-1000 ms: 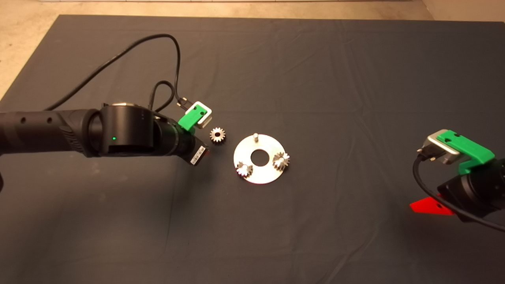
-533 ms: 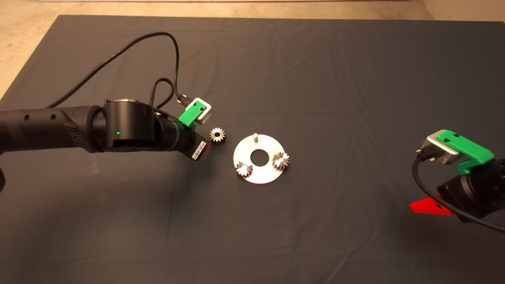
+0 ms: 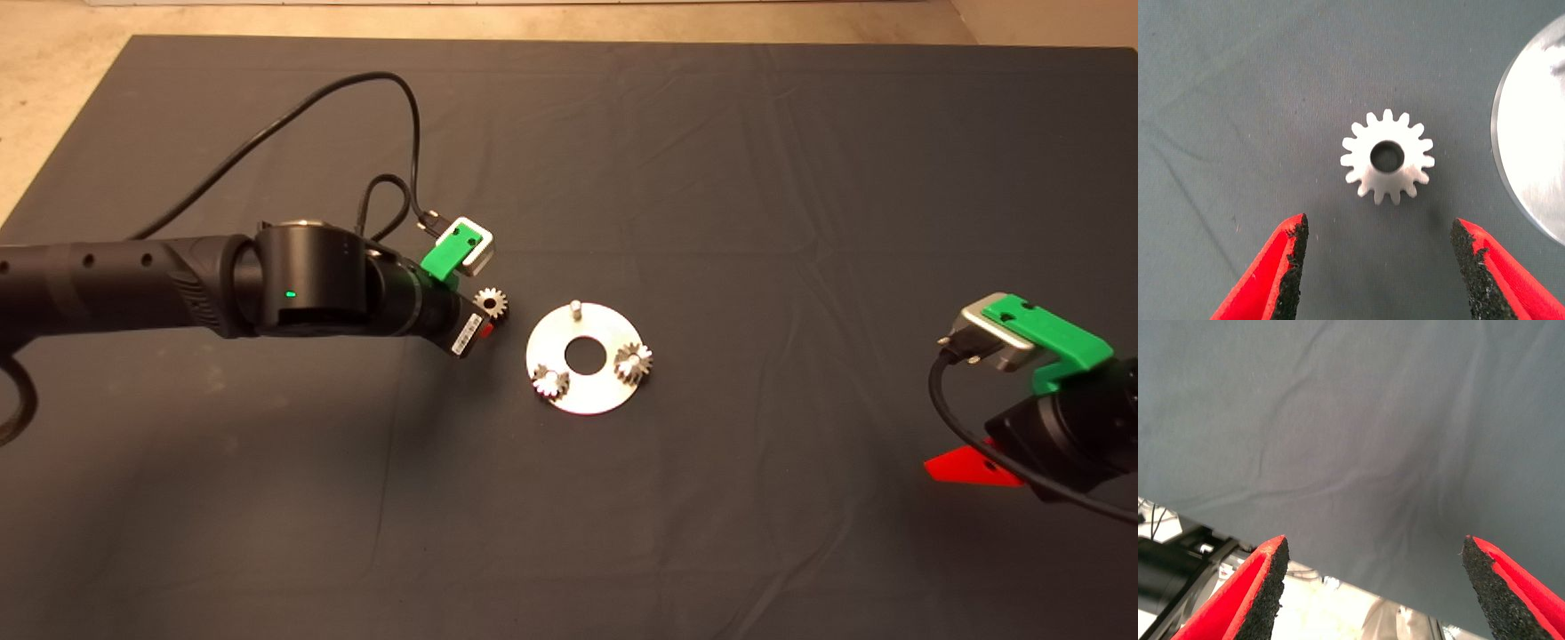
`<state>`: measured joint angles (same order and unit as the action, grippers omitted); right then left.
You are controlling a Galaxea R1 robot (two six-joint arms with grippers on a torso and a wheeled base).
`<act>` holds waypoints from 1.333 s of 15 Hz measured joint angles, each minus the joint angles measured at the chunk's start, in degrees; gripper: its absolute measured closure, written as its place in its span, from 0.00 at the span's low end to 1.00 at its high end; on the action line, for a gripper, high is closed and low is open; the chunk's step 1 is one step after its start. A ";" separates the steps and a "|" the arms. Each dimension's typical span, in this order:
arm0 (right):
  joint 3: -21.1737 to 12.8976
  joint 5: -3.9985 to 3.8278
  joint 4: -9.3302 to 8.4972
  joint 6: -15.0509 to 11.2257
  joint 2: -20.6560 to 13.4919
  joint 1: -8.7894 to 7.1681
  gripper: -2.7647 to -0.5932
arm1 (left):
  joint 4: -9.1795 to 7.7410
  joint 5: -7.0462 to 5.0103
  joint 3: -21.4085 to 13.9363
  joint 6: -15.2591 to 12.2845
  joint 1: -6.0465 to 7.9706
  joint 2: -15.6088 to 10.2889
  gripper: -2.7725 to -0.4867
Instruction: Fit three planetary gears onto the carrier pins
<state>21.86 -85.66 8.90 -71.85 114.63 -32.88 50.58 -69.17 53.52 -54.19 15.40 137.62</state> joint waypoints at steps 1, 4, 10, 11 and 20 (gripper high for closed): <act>0.00 0.00 0.00 -0.02 -0.02 0.00 0.39 | 0.00 0.57 0.36 0.00 0.00 -0.02 0.58; 0.00 -0.02 -0.02 0.00 -0.03 0.00 0.39 | 0.09 3.25 2.24 0.00 -1.45 0.20 0.58; 0.00 -0.02 0.00 -0.02 -0.05 0.00 0.39 | 0.44 4.51 3.51 0.02 -1.89 0.50 0.58; 0.00 -0.04 -0.02 -0.02 -0.05 0.00 0.39 | 0.44 4.54 3.58 0.05 -1.89 0.50 0.58; 0.00 -0.04 -0.02 -0.02 -0.18 0.00 0.39 | 0.46 7.38 7.53 0.13 -1.95 1.93 0.58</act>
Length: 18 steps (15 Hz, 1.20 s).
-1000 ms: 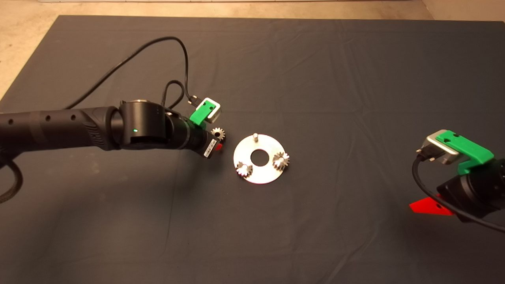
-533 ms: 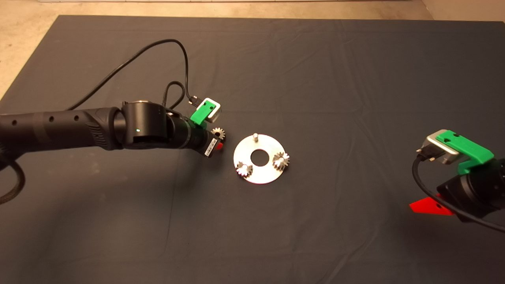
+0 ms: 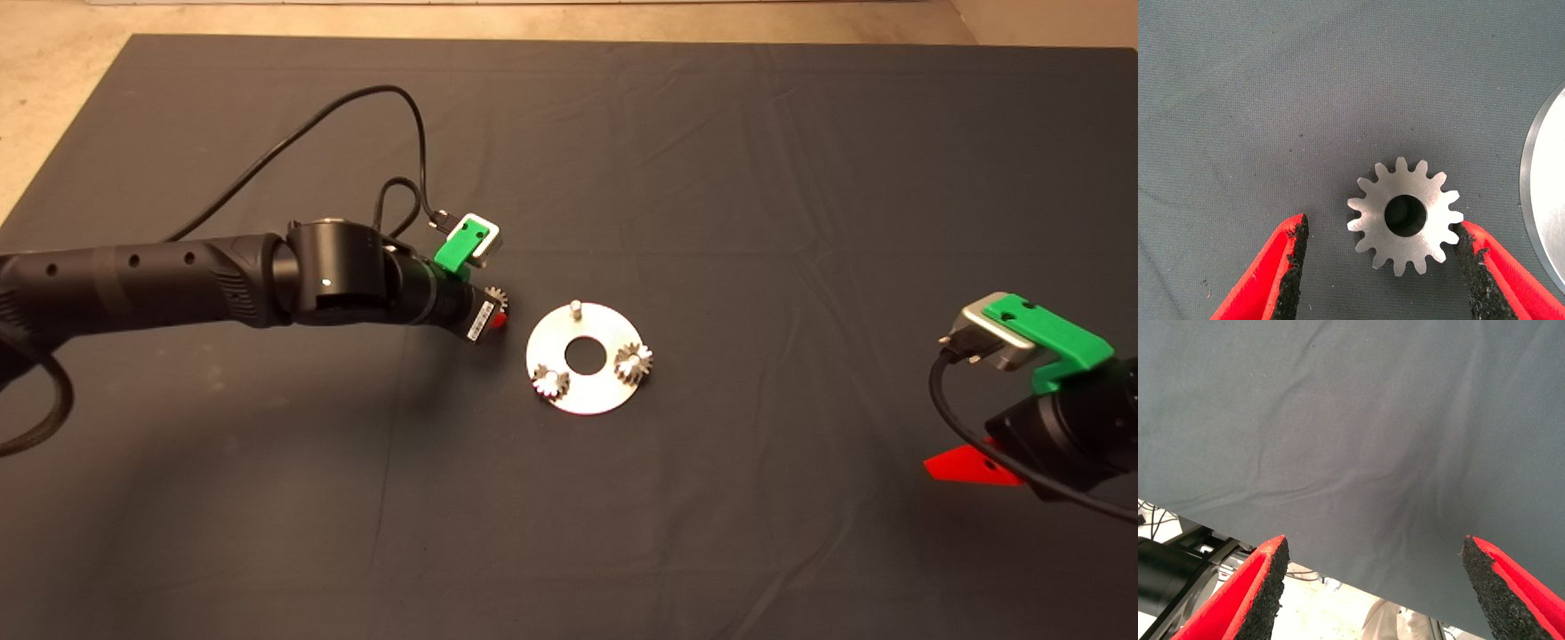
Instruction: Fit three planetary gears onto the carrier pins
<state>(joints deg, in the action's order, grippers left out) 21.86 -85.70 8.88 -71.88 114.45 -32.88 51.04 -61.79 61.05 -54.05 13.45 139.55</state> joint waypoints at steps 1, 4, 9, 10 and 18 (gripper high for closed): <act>0.00 -0.02 0.02 0.00 0.00 0.00 0.39 | 0.00 0.06 0.02 0.00 -0.13 -0.02 0.58; 0.00 -0.02 -0.01 0.00 0.00 0.00 0.39 | 0.02 0.13 0.13 0.00 -0.26 0.01 0.58; 0.00 0.01 -0.01 0.00 0.00 0.00 0.39 | 0.02 0.11 0.13 -0.05 -0.28 0.28 0.58; 0.00 0.00 -0.01 0.00 0.00 -0.02 0.39 | 0.02 0.13 0.13 -0.05 -0.35 0.48 0.58; 0.00 0.01 0.02 0.01 -0.02 -0.01 0.39 | 0.15 0.41 0.33 -0.06 -0.59 1.24 0.62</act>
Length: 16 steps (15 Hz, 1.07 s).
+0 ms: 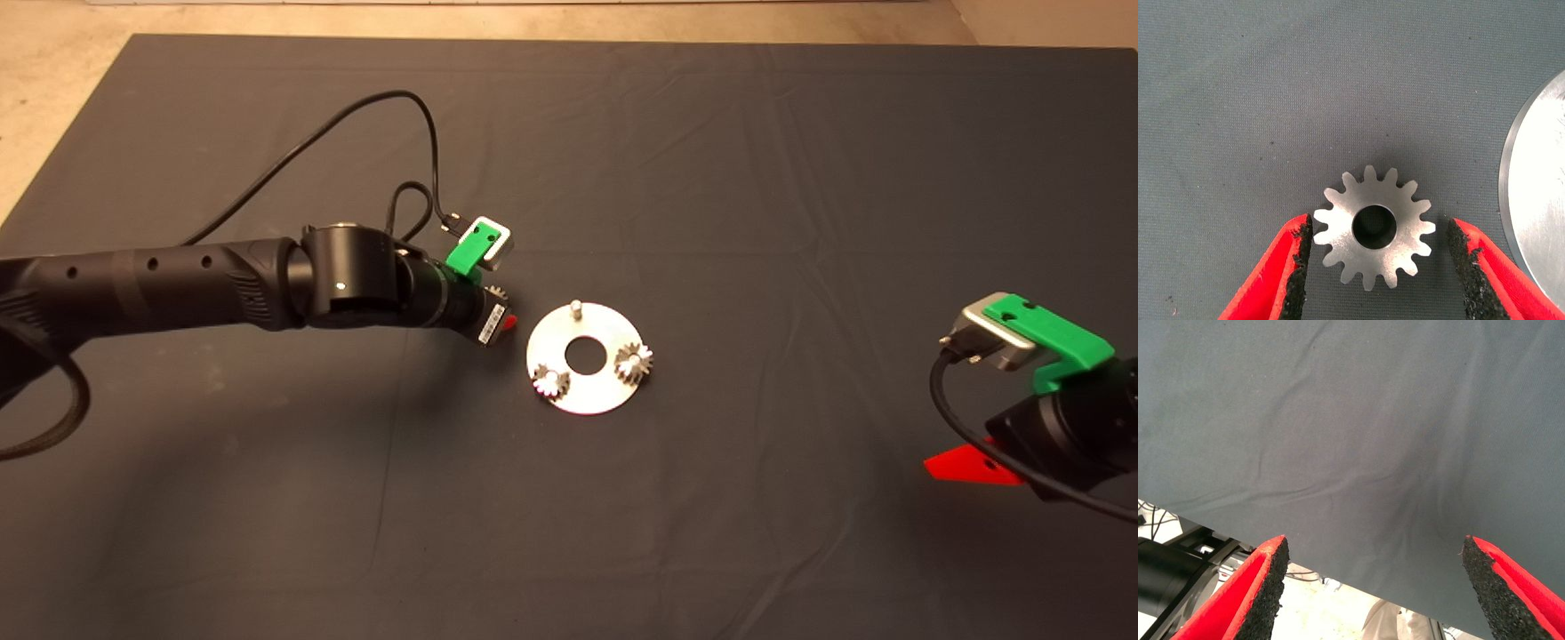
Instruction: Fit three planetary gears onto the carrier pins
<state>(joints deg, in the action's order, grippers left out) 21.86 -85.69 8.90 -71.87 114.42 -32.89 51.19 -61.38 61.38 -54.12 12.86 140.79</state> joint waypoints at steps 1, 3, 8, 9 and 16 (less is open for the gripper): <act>0.00 0.00 0.00 0.02 0.00 -0.01 0.39 | 0.00 0.11 0.00 0.01 0.00 0.01 0.63; 0.00 0.00 0.00 0.02 0.00 0.01 0.39 | 0.05 0.09 0.05 0.02 0.00 -0.02 0.68; 0.00 -0.01 0.00 0.02 0.01 0.01 0.39 | 0.05 0.09 0.41 0.01 0.00 0.00 0.77; 0.00 0.00 0.00 0.04 0.00 0.01 0.39 | 0.05 0.08 0.41 0.01 0.00 0.00 0.77; 0.00 0.00 0.00 0.04 0.00 -0.02 0.39 | 0.05 0.06 0.41 0.05 -0.02 0.00 0.83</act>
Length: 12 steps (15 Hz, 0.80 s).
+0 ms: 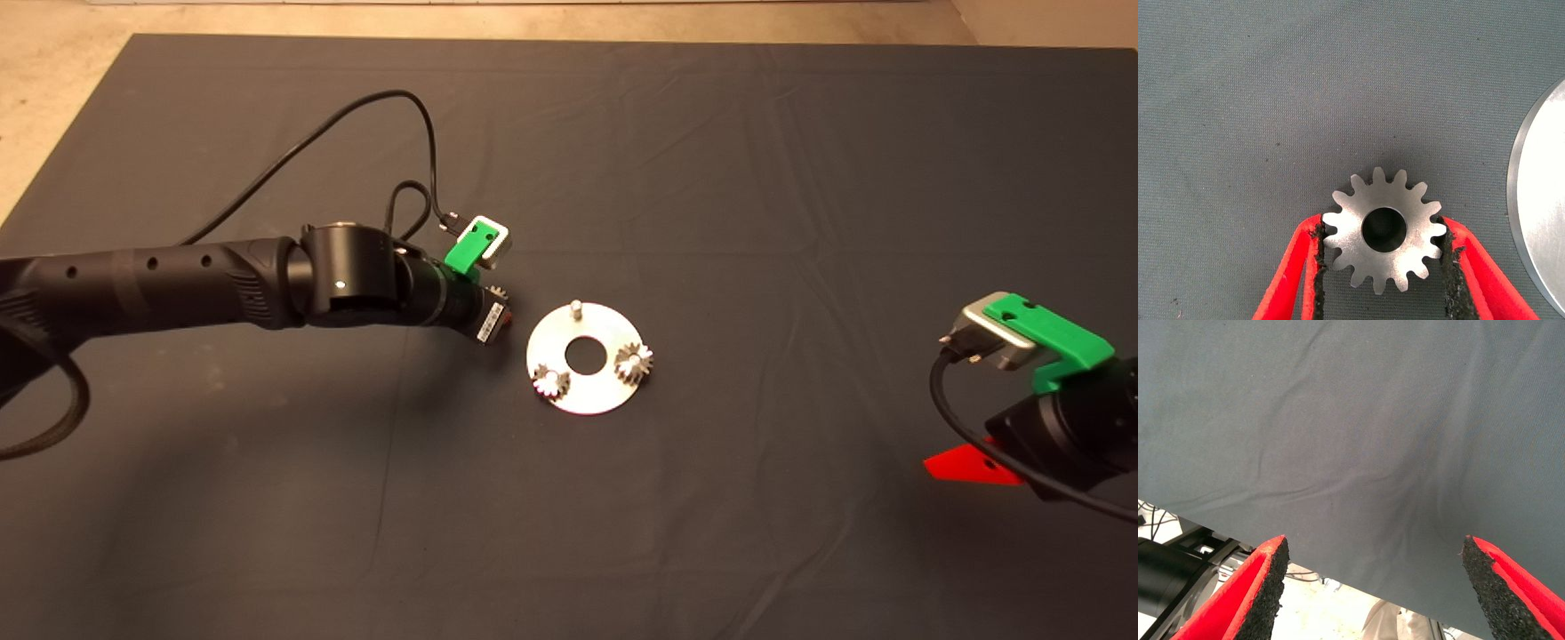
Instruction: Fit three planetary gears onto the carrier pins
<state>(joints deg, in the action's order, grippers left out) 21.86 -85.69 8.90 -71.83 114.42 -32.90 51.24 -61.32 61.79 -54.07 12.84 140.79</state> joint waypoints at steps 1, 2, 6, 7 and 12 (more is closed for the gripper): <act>0.00 0.00 0.00 0.00 0.00 0.00 0.39 | 0.00 0.00 0.00 0.02 0.00 0.00 0.83; 0.00 0.00 0.00 0.00 0.00 -0.12 0.39 | 0.00 -0.01 0.00 0.02 0.00 0.01 0.84; 0.00 0.00 0.00 0.00 0.00 -0.30 0.39 | 0.00 -0.06 0.00 0.13 0.00 0.01 0.89; 0.00 0.00 0.00 0.00 0.00 -0.30 0.39 | 0.00 -0.07 0.00 0.14 0.00 0.01 0.90; 0.00 -0.01 -0.02 0.00 -0.31 -0.46 0.39 | 0.00 -0.72 -3.57 1.40 -0.61 0.01 0.93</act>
<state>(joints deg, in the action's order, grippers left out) 21.86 -85.70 8.87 -71.83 114.11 -33.36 51.23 -62.04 58.22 -52.67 12.23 140.80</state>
